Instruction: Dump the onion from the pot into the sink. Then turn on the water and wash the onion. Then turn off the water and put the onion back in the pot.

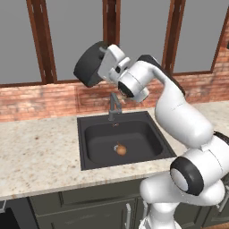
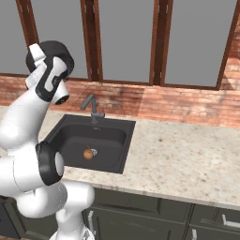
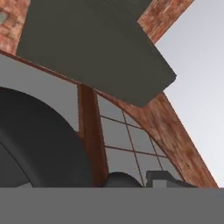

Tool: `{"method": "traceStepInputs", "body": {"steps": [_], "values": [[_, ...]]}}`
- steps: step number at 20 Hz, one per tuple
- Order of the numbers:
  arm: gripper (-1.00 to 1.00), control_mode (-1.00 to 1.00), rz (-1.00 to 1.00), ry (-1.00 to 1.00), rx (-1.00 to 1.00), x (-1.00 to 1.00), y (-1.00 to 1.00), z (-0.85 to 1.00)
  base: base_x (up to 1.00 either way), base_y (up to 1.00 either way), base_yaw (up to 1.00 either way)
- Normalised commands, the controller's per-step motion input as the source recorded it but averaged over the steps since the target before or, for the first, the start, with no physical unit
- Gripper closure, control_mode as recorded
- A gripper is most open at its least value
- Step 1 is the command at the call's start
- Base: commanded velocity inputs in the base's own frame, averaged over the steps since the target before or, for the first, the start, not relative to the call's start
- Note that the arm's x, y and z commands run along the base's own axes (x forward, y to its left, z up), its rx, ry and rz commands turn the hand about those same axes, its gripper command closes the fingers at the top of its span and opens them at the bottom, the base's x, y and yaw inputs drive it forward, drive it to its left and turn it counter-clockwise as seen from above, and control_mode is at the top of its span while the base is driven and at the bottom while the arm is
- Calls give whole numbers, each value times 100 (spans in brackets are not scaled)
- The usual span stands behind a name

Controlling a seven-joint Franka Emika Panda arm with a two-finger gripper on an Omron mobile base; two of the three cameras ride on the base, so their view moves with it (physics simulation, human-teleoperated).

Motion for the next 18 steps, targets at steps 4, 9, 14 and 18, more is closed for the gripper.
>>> {"method": "traceStepInputs", "body": {"steps": [4,9,14,18], "values": [[100,-100,0,-5,-36,-98,60,6,0,0,0],[100,-100,0,-14,-50,-74,71,2,0,0,0],[100,-100,0,-11,-51,-65,61,0,0,0,0],[100,-100,0,-7,-52,-24,40,0,0,0,0]]}}
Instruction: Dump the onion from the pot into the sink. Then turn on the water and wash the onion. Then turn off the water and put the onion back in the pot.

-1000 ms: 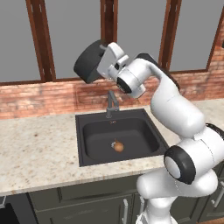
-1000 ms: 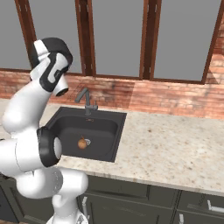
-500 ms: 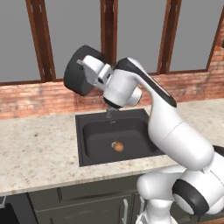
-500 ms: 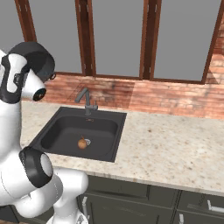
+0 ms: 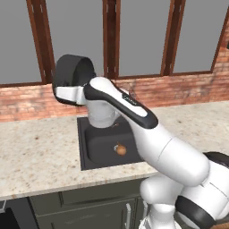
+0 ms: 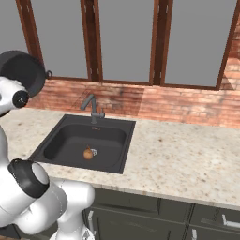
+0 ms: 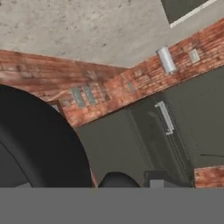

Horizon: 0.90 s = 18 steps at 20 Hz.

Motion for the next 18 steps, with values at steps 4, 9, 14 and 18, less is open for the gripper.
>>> {"method": "traceStepInputs", "body": {"steps": [4,9,14,18], "values": [[100,-100,0,-3,-51,0,26,0,0,0,0],[100,-100,0,2,-47,-1,39,-6,0,0,0],[100,-100,0,6,-36,-36,34,-2,0,0,0],[100,-100,0,17,-31,-35,11,0,0,0,0]]}}
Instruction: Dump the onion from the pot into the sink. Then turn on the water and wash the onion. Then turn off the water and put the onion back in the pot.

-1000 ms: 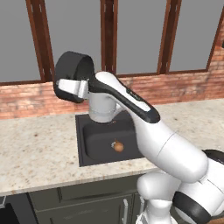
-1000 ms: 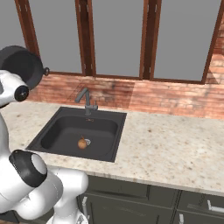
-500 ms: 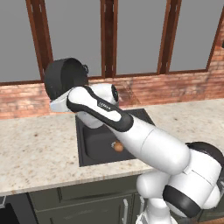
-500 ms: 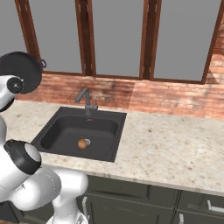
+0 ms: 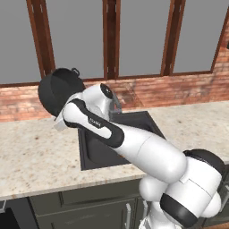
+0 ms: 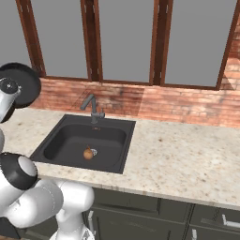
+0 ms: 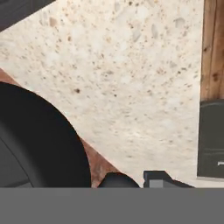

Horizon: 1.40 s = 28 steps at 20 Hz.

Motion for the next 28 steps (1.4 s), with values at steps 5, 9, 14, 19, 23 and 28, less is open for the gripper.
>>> {"method": "traceStepInputs", "body": {"steps": [5,9,14,19,23,28], "values": [[100,-100,0,35,-28,-28,14,-18,0,0,0],[100,-100,1,41,-21,-10,14,-10,0,0,0],[100,-100,2,22,-23,-32,18,-23,0,0,0],[100,-100,0,3,-21,-51,18,-33,0,0,0],[100,-100,0,0,-20,-44,24,-39,0,0,0],[100,-100,0,0,-16,-33,6,-34,0,0,0]]}}
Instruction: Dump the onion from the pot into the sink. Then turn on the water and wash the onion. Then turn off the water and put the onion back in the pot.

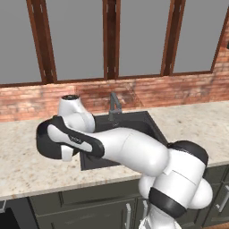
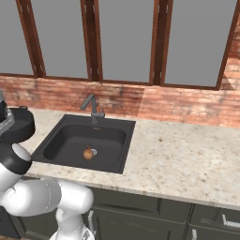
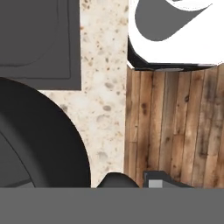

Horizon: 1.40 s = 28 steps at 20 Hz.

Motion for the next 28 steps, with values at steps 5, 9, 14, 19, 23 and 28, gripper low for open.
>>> {"method": "traceStepInputs", "body": {"steps": [5,9,14,19,23,28], "values": [[100,-100,-1,0,-11,-5,0,-18,0,0,0],[100,-100,0,0,-7,0,4,-12,0,0,0],[100,-100,0,0,-1,0,13,-21,0,0,0],[100,-100,0,0,0,1,16,-20,0,0,0],[100,-100,0,0,0,0,16,-18,0,0,0],[100,-100,0,0,0,9,11,-16,0,0,0]]}}
